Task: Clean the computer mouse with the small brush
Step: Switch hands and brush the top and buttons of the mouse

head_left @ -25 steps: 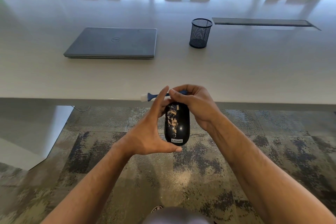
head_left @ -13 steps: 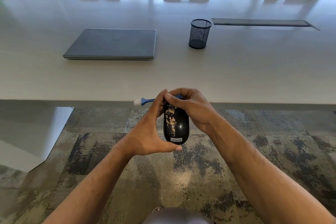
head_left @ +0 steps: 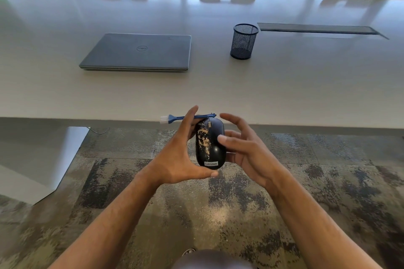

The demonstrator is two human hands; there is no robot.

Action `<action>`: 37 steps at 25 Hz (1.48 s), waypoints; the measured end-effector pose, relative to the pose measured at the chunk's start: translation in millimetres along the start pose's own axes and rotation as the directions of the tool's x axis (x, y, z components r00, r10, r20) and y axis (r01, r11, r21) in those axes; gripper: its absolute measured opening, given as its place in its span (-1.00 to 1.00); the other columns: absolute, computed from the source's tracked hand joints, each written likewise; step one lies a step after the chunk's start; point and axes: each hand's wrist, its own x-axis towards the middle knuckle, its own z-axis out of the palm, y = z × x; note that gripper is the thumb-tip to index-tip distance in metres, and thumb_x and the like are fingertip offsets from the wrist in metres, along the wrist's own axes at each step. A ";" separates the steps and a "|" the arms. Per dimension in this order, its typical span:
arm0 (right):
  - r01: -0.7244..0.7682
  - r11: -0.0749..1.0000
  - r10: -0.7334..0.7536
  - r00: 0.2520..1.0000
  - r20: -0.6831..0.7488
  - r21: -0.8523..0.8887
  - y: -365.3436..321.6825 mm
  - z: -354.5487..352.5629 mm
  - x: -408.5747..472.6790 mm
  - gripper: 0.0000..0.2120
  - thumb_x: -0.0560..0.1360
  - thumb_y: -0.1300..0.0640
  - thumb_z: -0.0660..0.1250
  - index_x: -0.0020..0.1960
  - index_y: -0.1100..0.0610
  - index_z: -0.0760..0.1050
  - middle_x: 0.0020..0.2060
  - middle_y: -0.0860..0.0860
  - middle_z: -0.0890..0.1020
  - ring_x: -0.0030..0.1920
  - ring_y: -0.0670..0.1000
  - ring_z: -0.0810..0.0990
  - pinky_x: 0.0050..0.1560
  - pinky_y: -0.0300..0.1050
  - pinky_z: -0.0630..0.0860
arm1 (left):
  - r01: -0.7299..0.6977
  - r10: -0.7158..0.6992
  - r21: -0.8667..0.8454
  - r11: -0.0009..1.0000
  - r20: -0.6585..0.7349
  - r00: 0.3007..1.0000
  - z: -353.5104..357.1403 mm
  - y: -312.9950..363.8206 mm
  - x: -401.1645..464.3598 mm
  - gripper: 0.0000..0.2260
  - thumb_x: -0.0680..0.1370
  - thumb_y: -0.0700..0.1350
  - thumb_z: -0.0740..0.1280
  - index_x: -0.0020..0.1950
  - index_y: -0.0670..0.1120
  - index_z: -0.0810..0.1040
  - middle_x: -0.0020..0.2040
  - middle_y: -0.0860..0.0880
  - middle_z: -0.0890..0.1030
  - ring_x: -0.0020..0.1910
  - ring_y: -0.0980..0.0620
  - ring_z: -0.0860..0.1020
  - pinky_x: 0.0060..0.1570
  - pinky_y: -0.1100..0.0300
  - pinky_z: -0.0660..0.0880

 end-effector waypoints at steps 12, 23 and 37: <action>0.022 0.996 -0.022 1.000 0.002 -0.082 9.4 2.5 -4.8 -0.26 0.29 0.34 0.54 0.38 -0.07 0.42 0.19 0.26 0.59 0.04 0.23 0.71 -0.04 0.08 0.65 | 0.018 -0.020 0.027 0.999 0.041 0.999 -2.1 -2.1 2.4 0.26 0.14 0.22 0.64 0.57 0.31 -0.20 0.48 0.20 0.26 0.51 0.16 0.28 0.52 -0.02 0.22; 0.019 1.000 -0.019 1.000 0.009 -0.021 12.6 2.6 -0.5 -0.38 0.37 0.31 0.45 0.38 -0.01 0.44 0.07 0.19 0.65 -0.01 0.18 0.71 -0.13 0.02 0.65 | 0.005 -0.005 0.003 1.000 0.056 0.998 -4.4 -7.8 -0.7 0.25 0.15 0.20 0.66 0.57 0.30 -0.15 0.43 0.32 0.25 0.50 0.19 0.28 0.51 0.06 0.21; 0.032 0.999 -0.032 0.999 -0.041 0.004 15.6 -14.6 3.4 -0.40 0.35 0.32 0.43 0.34 -0.02 0.46 -0.04 0.09 0.73 -0.07 0.13 0.72 -0.15 0.02 0.65 | -0.080 -0.020 -0.226 0.971 -0.409 0.912 -11.7 -5.8 7.5 -0.72 0.56 -0.07 0.35 0.26 0.10 0.48 0.16 0.12 0.67 0.20 0.08 0.62 0.25 -0.03 0.54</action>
